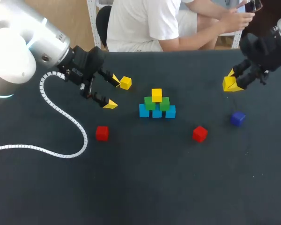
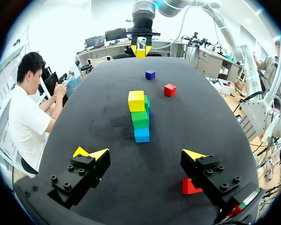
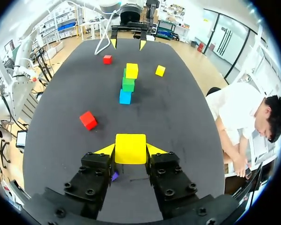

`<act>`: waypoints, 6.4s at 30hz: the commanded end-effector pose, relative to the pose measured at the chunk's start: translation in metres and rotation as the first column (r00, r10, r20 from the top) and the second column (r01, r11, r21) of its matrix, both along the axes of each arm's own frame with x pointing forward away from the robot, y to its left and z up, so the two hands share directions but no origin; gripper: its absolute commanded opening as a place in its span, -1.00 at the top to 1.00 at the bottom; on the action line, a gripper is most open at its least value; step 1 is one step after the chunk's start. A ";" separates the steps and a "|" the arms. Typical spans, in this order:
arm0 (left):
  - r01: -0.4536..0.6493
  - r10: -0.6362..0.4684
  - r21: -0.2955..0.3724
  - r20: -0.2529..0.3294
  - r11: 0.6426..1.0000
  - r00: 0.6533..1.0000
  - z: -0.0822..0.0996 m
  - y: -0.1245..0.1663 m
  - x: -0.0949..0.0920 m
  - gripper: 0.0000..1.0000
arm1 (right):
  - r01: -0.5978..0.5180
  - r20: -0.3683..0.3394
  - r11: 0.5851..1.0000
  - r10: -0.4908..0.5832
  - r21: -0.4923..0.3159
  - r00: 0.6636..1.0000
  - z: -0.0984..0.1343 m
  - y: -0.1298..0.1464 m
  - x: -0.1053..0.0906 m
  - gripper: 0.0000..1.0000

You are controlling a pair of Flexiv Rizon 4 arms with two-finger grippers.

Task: Place the blue cubes, place green cubes on the blue cubes, place the yellow cubes on the green cubes, then place the red cubes on the yellow cubes, and place purple cube on the red cubes.

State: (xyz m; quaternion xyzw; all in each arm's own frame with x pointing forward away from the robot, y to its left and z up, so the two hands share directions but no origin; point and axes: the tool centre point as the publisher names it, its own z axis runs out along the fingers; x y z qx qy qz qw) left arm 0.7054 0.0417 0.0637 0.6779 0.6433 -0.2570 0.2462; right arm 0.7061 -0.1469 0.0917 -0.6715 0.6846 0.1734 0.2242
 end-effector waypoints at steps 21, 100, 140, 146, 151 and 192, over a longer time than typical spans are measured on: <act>0.002 -0.002 0.003 -0.003 1.000 1.000 0.000 0.000 0.001 -1.00 | -0.115 -0.021 0.993 0.114 -0.028 0.993 0.005 0.054 -0.025 1.00; 0.002 -0.002 0.003 -0.003 1.000 1.000 0.000 0.000 0.001 -1.00 | -0.164 -0.083 0.987 0.163 0.000 0.983 -0.007 0.124 -0.040 1.00; 0.002 -0.002 0.003 -0.003 1.000 1.000 0.000 0.000 0.001 -1.00 | -0.112 -0.164 0.992 0.101 -0.060 0.981 -0.028 0.168 -0.019 1.00; 0.002 -0.002 0.003 -0.003 1.000 1.000 0.000 0.000 0.001 -1.00 | -0.104 -0.162 0.993 0.094 -0.057 0.982 -0.029 0.167 -0.015 1.00; 0.002 -0.002 0.003 -0.003 1.000 1.000 0.000 0.000 0.001 -1.00 | -0.088 -0.161 0.995 0.080 -0.046 0.984 -0.032 0.165 -0.013 1.00; 0.002 -0.002 0.003 -0.003 1.000 1.000 0.000 0.000 0.001 -1.00 | -0.070 -0.148 0.998 0.068 -0.009 0.987 -0.041 0.171 -0.001 1.00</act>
